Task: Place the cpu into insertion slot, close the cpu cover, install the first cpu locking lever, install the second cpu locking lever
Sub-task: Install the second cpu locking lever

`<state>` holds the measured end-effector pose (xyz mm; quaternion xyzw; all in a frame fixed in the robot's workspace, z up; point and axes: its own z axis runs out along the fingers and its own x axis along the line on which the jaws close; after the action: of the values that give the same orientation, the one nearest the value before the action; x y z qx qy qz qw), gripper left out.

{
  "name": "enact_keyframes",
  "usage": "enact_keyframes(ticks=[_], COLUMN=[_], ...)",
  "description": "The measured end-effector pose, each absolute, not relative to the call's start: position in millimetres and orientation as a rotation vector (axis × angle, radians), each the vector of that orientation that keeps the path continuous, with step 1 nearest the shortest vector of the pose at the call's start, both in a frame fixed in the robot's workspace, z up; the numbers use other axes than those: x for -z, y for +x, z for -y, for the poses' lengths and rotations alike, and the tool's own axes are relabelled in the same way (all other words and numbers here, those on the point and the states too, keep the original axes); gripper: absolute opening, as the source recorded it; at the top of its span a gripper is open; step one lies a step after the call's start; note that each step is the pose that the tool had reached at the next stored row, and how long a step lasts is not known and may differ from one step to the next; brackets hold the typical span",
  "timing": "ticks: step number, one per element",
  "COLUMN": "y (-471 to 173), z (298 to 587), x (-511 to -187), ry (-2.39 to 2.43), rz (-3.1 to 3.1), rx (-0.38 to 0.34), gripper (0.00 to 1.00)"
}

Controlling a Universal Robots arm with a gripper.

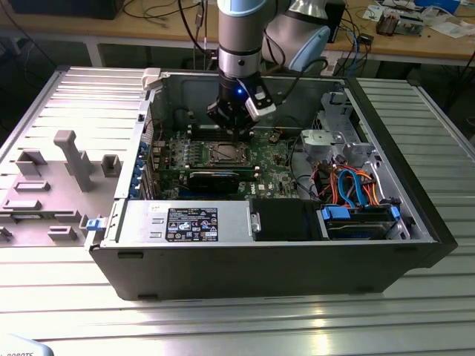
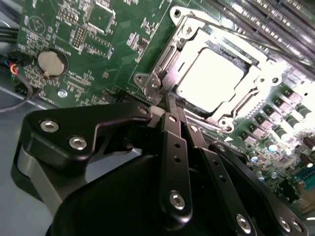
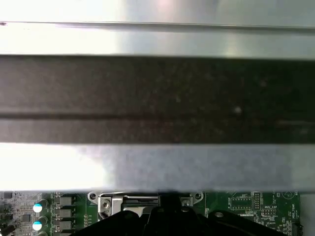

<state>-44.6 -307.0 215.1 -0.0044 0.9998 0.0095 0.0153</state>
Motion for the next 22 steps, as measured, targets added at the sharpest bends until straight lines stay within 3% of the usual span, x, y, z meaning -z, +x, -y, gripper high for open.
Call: enact_keyframes(ticks=[22], y=[-43.4], z=[309.4], x=[-227.4], ry=[-0.013], rz=[-3.111], rx=[-0.02], gripper=[0.11])
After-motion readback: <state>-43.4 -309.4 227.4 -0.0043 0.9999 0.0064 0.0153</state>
